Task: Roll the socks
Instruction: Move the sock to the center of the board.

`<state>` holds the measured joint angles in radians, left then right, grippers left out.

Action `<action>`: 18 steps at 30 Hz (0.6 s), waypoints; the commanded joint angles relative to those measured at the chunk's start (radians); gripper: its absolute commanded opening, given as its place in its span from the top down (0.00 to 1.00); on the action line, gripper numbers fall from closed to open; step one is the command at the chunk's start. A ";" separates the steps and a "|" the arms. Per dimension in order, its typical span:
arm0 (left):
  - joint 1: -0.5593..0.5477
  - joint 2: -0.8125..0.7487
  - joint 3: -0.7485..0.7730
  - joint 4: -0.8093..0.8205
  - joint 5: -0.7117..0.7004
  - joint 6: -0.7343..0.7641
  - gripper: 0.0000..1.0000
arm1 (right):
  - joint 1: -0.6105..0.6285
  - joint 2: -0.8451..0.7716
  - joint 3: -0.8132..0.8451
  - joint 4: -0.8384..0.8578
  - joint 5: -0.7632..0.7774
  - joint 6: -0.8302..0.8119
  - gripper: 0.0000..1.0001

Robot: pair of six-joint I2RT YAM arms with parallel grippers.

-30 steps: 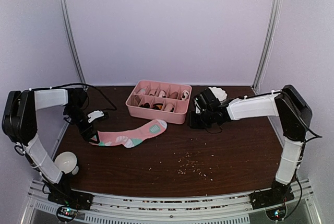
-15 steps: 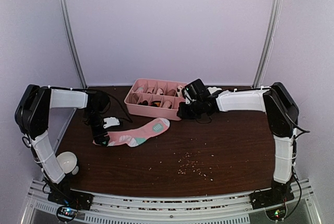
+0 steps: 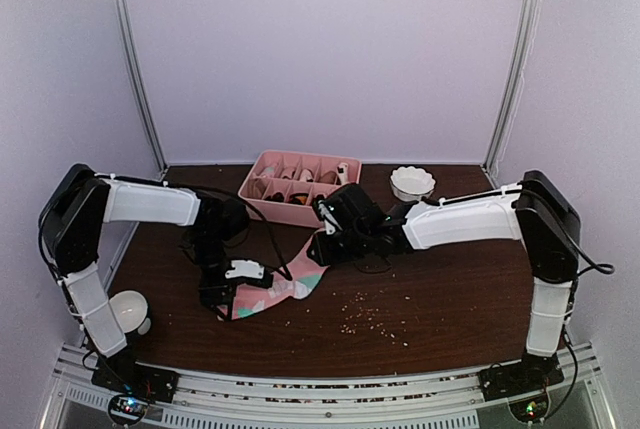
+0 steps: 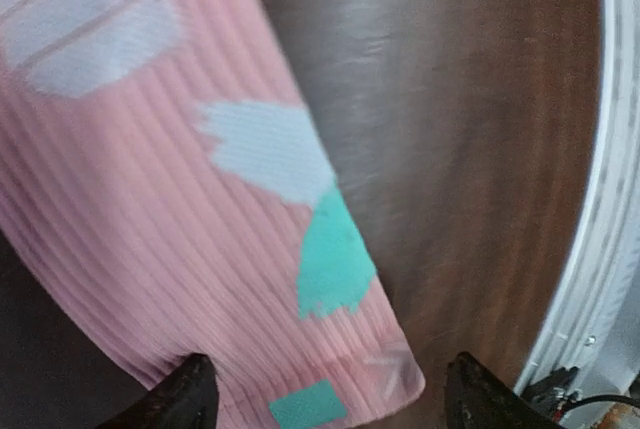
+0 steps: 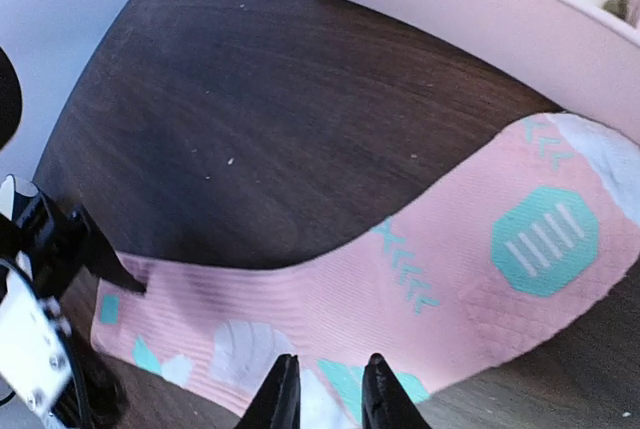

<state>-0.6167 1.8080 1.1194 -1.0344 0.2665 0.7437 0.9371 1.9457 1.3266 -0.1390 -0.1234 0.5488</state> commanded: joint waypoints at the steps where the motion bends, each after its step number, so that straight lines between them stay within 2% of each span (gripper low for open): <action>1: -0.077 0.017 0.000 -0.178 0.255 0.080 0.09 | 0.041 0.080 0.061 -0.004 -0.032 -0.010 0.79; 2: -0.085 0.007 0.008 -0.204 0.290 0.099 0.03 | 0.045 0.090 0.057 -0.008 -0.042 -0.005 0.80; 5: -0.085 -0.029 0.052 -0.270 0.333 0.131 0.02 | 0.044 0.101 0.011 -0.016 -0.045 0.008 0.83; 8: -0.084 -0.102 0.082 -0.261 0.304 0.091 0.02 | 0.035 0.106 -0.026 -0.026 -0.034 -0.001 0.85; 11: -0.074 -0.183 0.138 -0.220 0.177 -0.030 0.02 | 0.016 0.131 -0.013 -0.089 -0.024 -0.036 0.87; 15: 0.005 -0.301 0.157 -0.102 -0.123 -0.182 0.02 | 0.009 0.119 -0.002 -0.137 0.043 -0.093 0.88; 18: 0.175 -0.343 0.159 -0.074 -0.123 -0.188 0.02 | 0.004 0.116 0.023 -0.180 0.084 -0.132 0.88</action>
<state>-0.6117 1.5124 1.2621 -1.1774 0.2859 0.6510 0.9562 2.0594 1.3239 -0.2062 -0.1307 0.4889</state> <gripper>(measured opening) 0.980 0.116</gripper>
